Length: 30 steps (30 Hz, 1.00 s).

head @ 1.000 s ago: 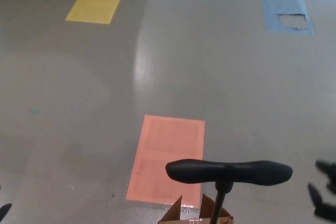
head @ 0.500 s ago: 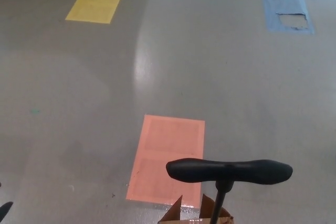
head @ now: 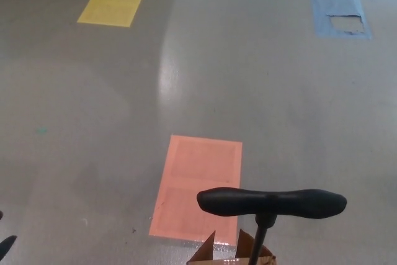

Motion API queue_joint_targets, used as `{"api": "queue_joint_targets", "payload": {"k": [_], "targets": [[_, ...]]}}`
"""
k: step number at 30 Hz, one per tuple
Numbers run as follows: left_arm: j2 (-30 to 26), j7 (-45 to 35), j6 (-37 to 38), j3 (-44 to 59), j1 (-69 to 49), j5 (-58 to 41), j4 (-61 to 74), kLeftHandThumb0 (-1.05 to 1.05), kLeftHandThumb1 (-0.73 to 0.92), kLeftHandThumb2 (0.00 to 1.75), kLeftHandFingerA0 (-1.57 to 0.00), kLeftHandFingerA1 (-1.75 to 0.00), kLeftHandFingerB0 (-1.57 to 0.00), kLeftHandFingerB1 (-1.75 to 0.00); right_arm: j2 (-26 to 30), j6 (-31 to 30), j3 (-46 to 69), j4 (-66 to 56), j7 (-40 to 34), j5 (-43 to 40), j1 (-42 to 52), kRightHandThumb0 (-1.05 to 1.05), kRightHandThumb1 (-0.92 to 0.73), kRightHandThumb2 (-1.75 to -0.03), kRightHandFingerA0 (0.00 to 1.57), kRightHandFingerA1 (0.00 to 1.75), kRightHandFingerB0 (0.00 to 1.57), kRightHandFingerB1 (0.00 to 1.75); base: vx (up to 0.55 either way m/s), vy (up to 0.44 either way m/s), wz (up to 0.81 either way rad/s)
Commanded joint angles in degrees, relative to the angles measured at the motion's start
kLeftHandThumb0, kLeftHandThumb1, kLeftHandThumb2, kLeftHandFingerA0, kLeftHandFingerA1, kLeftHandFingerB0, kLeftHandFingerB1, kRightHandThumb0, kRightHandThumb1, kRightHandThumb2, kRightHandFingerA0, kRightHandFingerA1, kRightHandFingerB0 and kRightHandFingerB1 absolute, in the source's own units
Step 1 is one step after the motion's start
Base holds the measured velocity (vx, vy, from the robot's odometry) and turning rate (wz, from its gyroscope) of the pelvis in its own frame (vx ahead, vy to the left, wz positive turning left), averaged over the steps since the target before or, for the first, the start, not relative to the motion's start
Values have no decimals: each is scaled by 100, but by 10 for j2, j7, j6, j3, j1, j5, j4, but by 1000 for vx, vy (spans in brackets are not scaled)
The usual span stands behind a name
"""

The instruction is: An air pump is kept on top of a storage box on the floor and the robot uses its right hand to press down on the handle of the pump to compress it

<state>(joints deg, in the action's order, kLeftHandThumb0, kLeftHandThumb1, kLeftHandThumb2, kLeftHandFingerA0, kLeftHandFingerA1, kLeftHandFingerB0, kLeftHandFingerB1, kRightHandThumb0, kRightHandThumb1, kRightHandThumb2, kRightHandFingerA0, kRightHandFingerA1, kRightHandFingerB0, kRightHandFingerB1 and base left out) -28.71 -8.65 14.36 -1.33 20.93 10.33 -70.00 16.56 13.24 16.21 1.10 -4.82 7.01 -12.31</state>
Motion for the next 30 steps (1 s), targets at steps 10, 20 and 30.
{"api": "queue_joint_targets", "payload": {"k": [10, 20, 30], "targets": [[-18, -23, 21, -4, 11, 5, -11, -68, 66, 89, -18, -42, -13, -40, 224, -282, 26, -398, 138, -178, -251, -85, -77, -85, 11, 26, 8, 23, 0, 0, 0], [-15, -26, 19, -3, 14, 3, -12, -68, 66, 89, -19, -43, -13, -40, 256, -362, -110, -461, 212, -147, -346, -85, -82, -113, 7, 23, 7, 21, 0, 0, 0], [-16, -27, 19, -8, 19, 8, -10, -67, 67, 89, -18, -42, -13, -39, 246, -383, -247, -500, 262, -101, -375, -85, -81, -110, 7, 24, 7, 20, 0, 0, 0]]}}
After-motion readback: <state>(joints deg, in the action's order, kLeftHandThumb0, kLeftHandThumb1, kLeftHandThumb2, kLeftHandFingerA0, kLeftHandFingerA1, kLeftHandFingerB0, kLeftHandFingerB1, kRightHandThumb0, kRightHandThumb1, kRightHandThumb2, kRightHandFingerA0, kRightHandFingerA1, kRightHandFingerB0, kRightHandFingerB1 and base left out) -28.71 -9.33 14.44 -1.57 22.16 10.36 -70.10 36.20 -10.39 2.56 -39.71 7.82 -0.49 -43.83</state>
